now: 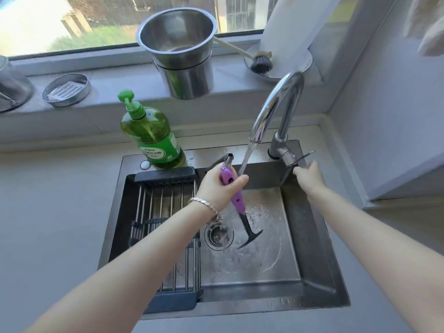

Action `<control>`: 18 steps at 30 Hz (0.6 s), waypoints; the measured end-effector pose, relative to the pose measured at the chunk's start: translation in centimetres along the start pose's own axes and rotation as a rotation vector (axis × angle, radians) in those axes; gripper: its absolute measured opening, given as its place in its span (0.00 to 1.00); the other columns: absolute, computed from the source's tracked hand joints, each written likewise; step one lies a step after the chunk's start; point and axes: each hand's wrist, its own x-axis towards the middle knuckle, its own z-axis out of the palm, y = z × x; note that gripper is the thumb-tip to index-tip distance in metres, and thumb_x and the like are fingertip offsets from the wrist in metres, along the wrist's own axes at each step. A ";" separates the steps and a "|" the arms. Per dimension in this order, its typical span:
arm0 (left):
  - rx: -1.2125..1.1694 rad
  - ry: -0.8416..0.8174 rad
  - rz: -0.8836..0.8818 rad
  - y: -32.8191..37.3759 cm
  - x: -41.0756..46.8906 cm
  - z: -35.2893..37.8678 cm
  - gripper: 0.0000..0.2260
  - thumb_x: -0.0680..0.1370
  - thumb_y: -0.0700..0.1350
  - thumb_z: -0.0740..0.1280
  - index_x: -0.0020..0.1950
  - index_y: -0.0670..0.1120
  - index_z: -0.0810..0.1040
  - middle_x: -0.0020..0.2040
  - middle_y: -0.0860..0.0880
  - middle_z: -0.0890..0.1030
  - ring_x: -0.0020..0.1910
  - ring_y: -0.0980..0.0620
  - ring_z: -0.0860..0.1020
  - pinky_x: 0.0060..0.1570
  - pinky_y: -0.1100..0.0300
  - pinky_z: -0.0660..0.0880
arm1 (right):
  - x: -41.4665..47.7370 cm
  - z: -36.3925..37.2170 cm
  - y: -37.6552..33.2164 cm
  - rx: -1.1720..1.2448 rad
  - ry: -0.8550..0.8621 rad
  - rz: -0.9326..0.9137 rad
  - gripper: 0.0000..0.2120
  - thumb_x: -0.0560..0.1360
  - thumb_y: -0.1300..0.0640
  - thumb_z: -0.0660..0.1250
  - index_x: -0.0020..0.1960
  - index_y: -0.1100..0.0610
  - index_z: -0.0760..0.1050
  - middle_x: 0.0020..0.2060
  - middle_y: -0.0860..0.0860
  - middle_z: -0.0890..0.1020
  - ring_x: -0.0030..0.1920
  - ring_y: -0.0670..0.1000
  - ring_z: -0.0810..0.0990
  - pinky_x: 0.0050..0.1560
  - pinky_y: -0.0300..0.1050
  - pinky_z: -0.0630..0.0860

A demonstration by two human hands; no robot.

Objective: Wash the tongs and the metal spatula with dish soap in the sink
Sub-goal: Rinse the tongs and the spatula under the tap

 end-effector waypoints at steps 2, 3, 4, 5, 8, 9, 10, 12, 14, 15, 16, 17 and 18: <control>-0.022 0.019 -0.016 0.0 0.1 0.2 0.14 0.72 0.44 0.71 0.32 0.48 0.68 0.30 0.51 0.71 0.27 0.54 0.69 0.31 0.60 0.68 | 0.9 0.2 -0.4 0.053 0.021 0.001 0.26 0.76 0.60 0.60 0.72 0.61 0.59 0.70 0.57 0.67 0.66 0.56 0.68 0.61 0.45 0.64; -0.024 0.035 -0.020 -0.1 0.1 0.3 0.14 0.72 0.44 0.71 0.32 0.48 0.68 0.29 0.51 0.71 0.28 0.54 0.68 0.31 0.61 0.68 | 1.3 0.5 -0.5 0.075 0.024 -0.014 0.25 0.77 0.60 0.60 0.72 0.60 0.60 0.69 0.55 0.68 0.64 0.55 0.69 0.59 0.44 0.65; -0.020 0.045 -0.023 -0.1 0.1 0.4 0.14 0.71 0.44 0.72 0.32 0.48 0.69 0.29 0.52 0.71 0.28 0.55 0.68 0.32 0.63 0.68 | 1.5 0.7 -0.7 0.087 0.027 -0.019 0.25 0.77 0.59 0.60 0.72 0.60 0.60 0.69 0.54 0.69 0.64 0.55 0.70 0.59 0.43 0.65; -0.016 0.048 -0.022 -0.2 0.1 0.5 0.13 0.71 0.44 0.72 0.32 0.47 0.69 0.29 0.52 0.71 0.28 0.55 0.69 0.32 0.64 0.68 | 1.7 1.0 -0.9 0.094 0.029 -0.024 0.27 0.77 0.57 0.61 0.73 0.59 0.58 0.69 0.53 0.69 0.66 0.54 0.69 0.61 0.43 0.64; -0.001 0.048 -0.028 -0.6 -0.1 0.6 0.13 0.71 0.44 0.72 0.33 0.47 0.69 0.30 0.54 0.72 0.29 0.58 0.70 0.33 0.66 0.67 | 2.5 1.2 -1.7 0.090 0.006 -0.017 0.35 0.76 0.50 0.65 0.76 0.57 0.52 0.72 0.52 0.66 0.70 0.55 0.66 0.67 0.45 0.62; 0.004 0.049 -0.034 -0.7 -0.1 0.6 0.13 0.71 0.45 0.72 0.33 0.47 0.70 0.30 0.54 0.73 0.29 0.58 0.70 0.33 0.66 0.67 | 2.8 1.1 -2.0 0.059 -0.002 -0.023 0.35 0.76 0.50 0.64 0.76 0.56 0.51 0.72 0.53 0.64 0.70 0.55 0.65 0.67 0.46 0.62; 0.007 0.053 -0.043 -0.8 -0.1 0.6 0.12 0.70 0.45 0.73 0.34 0.46 0.70 0.30 0.54 0.73 0.30 0.57 0.71 0.34 0.65 0.68 | 2.9 0.9 -2.4 0.018 -0.012 -0.025 0.35 0.76 0.51 0.64 0.77 0.57 0.50 0.73 0.54 0.63 0.70 0.56 0.64 0.67 0.47 0.62; 0.006 0.069 -0.065 -0.9 0.0 0.6 0.12 0.70 0.46 0.73 0.34 0.46 0.71 0.31 0.52 0.74 0.31 0.55 0.72 0.36 0.62 0.70 | 3.2 0.5 -3.1 -0.033 -0.053 -0.029 0.37 0.76 0.50 0.64 0.77 0.58 0.47 0.74 0.56 0.61 0.71 0.58 0.63 0.68 0.48 0.61; 0.011 0.087 -0.086 -0.8 0.0 0.6 0.12 0.70 0.46 0.73 0.35 0.46 0.71 0.31 0.51 0.74 0.31 0.53 0.72 0.36 0.60 0.71 | 3.2 -0.1 -3.1 -0.109 -0.112 -0.024 0.41 0.74 0.46 0.66 0.77 0.59 0.46 0.73 0.56 0.61 0.71 0.58 0.63 0.68 0.49 0.62; 0.012 0.100 -0.096 -0.8 0.0 0.6 0.12 0.69 0.47 0.73 0.35 0.45 0.72 0.31 0.51 0.74 0.30 0.54 0.71 0.35 0.61 0.71 | 2.9 -0.3 -2.9 -0.178 -0.134 -0.019 0.40 0.75 0.48 0.66 0.76 0.59 0.47 0.72 0.57 0.63 0.69 0.58 0.65 0.65 0.48 0.64; 0.013 0.114 -0.103 -0.7 -0.1 0.6 0.11 0.70 0.47 0.73 0.36 0.44 0.72 0.31 0.51 0.74 0.30 0.55 0.71 0.34 0.62 0.69 | 2.3 -0.5 -2.7 -0.239 -0.147 -0.016 0.35 0.76 0.52 0.64 0.75 0.60 0.50 0.69 0.58 0.66 0.66 0.59 0.68 0.61 0.46 0.67; 0.013 0.129 -0.108 -0.7 -0.3 0.6 0.11 0.70 0.47 0.73 0.37 0.44 0.72 0.30 0.52 0.74 0.30 0.55 0.71 0.33 0.63 0.68 | 1.4 -0.5 -2.4 -0.270 -0.165 -0.005 0.29 0.76 0.57 0.62 0.73 0.60 0.55 0.64 0.58 0.70 0.62 0.59 0.70 0.55 0.44 0.70; 0.008 0.143 -0.109 -0.8 -0.4 0.6 0.11 0.70 0.47 0.73 0.38 0.43 0.73 0.30 0.52 0.74 0.30 0.55 0.70 0.33 0.63 0.68 | 0.1 -0.3 -2.2 -0.263 -0.214 0.047 0.25 0.76 0.60 0.61 0.71 0.60 0.59 0.59 0.58 0.71 0.59 0.58 0.72 0.51 0.43 0.72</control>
